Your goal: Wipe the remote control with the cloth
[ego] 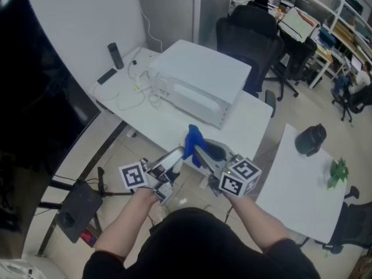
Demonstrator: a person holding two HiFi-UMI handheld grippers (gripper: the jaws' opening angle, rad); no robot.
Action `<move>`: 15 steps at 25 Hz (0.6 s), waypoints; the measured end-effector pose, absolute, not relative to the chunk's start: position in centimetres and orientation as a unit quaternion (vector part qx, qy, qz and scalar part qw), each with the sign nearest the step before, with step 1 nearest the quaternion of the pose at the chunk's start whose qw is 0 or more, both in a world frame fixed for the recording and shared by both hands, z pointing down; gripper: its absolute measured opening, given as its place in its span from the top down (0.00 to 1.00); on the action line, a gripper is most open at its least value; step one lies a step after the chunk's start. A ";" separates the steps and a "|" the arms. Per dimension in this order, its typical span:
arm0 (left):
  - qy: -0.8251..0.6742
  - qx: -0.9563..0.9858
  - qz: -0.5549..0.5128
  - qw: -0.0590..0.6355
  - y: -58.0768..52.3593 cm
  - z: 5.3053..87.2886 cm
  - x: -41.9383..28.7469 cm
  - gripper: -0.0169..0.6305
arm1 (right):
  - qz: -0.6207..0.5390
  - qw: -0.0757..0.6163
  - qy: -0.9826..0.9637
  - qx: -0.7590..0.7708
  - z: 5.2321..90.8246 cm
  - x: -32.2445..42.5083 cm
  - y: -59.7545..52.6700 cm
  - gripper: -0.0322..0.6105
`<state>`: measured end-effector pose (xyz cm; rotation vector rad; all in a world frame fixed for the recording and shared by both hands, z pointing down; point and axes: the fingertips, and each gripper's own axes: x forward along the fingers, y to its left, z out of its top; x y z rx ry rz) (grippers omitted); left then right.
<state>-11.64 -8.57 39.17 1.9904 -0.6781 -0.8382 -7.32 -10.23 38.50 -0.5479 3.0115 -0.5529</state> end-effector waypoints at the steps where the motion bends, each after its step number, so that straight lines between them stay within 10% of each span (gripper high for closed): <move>1: -0.265 0.798 -0.332 0.427 -8.3 39.2 -11.3 0.66 | -0.175 0.020 0.967 -0.183 38.1 -7.0 -10.8 0.80; 15: -0.303 0.768 -0.394 0.405 -10.5 38.1 -15.3 0.66 | -0.143 -0.015 0.983 -0.112 38.9 -8.2 -5.4 0.80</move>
